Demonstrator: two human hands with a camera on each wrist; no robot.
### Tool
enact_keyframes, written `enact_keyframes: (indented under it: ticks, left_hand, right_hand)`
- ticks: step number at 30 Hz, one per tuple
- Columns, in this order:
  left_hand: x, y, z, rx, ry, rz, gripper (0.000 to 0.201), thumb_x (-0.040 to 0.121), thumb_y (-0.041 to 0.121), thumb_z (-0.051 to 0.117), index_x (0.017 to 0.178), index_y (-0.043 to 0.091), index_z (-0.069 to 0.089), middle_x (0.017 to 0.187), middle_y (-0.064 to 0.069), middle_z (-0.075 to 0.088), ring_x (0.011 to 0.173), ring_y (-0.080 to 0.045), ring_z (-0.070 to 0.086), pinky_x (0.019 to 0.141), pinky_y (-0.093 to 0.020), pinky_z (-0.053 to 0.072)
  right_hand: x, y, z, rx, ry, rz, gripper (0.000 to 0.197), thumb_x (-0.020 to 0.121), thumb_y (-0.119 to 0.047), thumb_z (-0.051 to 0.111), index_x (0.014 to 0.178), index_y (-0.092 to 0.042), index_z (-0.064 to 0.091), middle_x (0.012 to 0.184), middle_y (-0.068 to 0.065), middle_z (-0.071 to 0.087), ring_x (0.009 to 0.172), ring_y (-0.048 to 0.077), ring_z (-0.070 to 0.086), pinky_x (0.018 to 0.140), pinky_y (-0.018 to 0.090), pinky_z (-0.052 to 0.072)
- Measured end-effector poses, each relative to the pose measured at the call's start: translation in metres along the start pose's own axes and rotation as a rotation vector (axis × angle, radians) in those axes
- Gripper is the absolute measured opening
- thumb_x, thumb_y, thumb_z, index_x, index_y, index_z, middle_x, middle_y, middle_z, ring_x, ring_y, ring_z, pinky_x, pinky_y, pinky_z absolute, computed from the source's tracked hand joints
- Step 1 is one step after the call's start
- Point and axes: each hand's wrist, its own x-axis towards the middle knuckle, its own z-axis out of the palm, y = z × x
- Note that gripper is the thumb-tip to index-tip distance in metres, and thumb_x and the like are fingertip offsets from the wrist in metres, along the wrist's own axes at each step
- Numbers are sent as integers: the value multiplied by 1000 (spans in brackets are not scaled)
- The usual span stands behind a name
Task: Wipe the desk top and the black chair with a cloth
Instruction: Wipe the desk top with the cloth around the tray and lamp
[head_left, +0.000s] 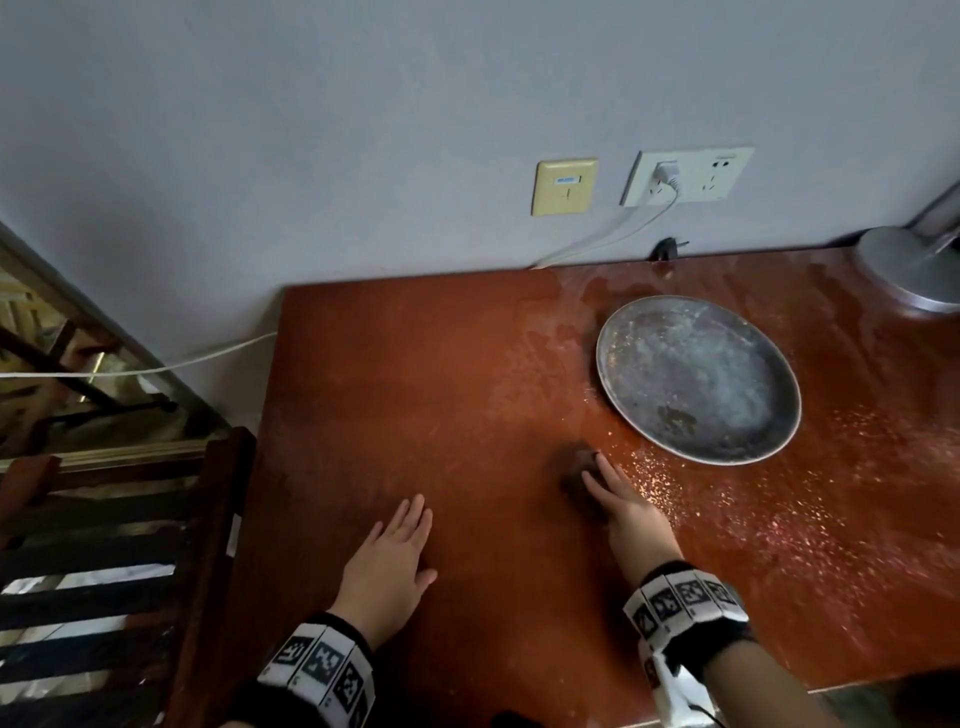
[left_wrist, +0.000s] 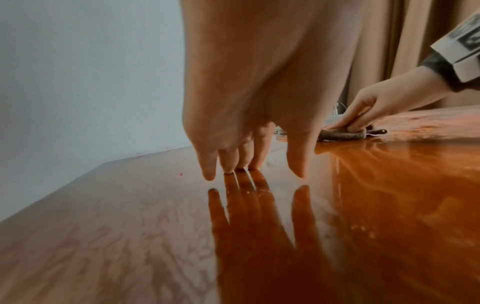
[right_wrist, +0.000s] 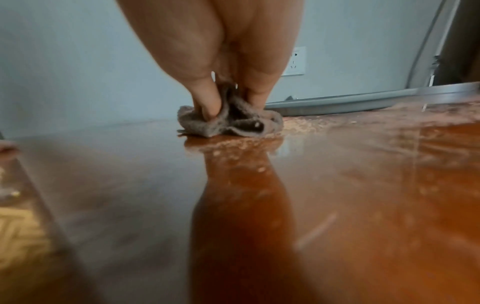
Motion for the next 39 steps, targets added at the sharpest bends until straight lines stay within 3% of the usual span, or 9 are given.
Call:
enact_keyframes:
  ticks: [4,8,12,17,22,24,26,30,39]
  left_hand:
    - [-1,-1,2,-56,39,10,71,100,39,37,151,16,-7,157,2,-19,144,-10,-14,117,-27,-1]
    - [7,4,1,-78,41,34,79,96,46,42,151,17,-8,156,4,-20,144,-10,-16,117,-27,-2]
    - [21,14,-5,-100,40,61,82,95,46,46,151,18,-7,157,4,-19,144,-11,-16,117,-28,-1]
    - [32,37,-8,-135,24,75,81,94,46,47,151,19,-3,157,4,-16,144,-11,-14,117,-29,0]
    - [50,67,-18,-146,25,41,81,94,47,48,152,20,-1,158,2,-15,145,-12,-14,117,-29,1]
    - [60,83,-24,-167,30,29,81,93,47,49,152,22,-1,158,1,-14,145,-12,-13,117,-29,1]
    - [72,104,-32,-203,55,25,81,93,46,50,151,25,-1,158,-1,-13,145,-14,-13,117,-30,1]
    - [102,144,-48,-247,121,35,83,91,46,53,150,32,-3,159,-7,-3,146,-19,-9,117,-32,3]
    - [164,201,-73,-206,377,-101,87,83,63,52,151,30,8,140,3,46,134,-16,34,111,-34,22]
  right_hand:
    - [-31,-14,29,4,-142,-199,67,86,5,46,143,-28,37,153,-14,3,144,17,0,104,53,38]
    - [-40,4,15,-48,-60,-270,81,58,11,76,127,-27,58,146,-7,35,131,16,35,79,31,58]
    - [-27,25,1,-16,111,0,66,73,13,64,130,-19,56,146,-10,21,136,23,34,98,39,48]
    - [-67,34,15,-89,-174,-389,58,88,-26,26,142,-46,26,154,-18,8,144,15,7,99,49,43]
    - [-47,80,-12,-23,-6,-321,80,52,-2,85,122,-30,58,138,-10,44,121,15,52,71,22,57]
    - [-38,85,-21,-33,32,-410,30,82,-28,68,113,-29,66,134,-11,48,116,16,58,71,29,58]
    - [-33,93,-37,-8,143,-407,40,97,-49,36,112,-30,67,122,-11,62,104,13,65,72,27,58]
    - [-1,130,-97,188,281,-29,68,77,-27,75,136,-33,40,89,0,63,66,12,60,54,22,51]
    - [65,205,-132,118,-146,441,109,70,-54,71,148,-40,-5,132,14,42,110,29,55,90,39,50]
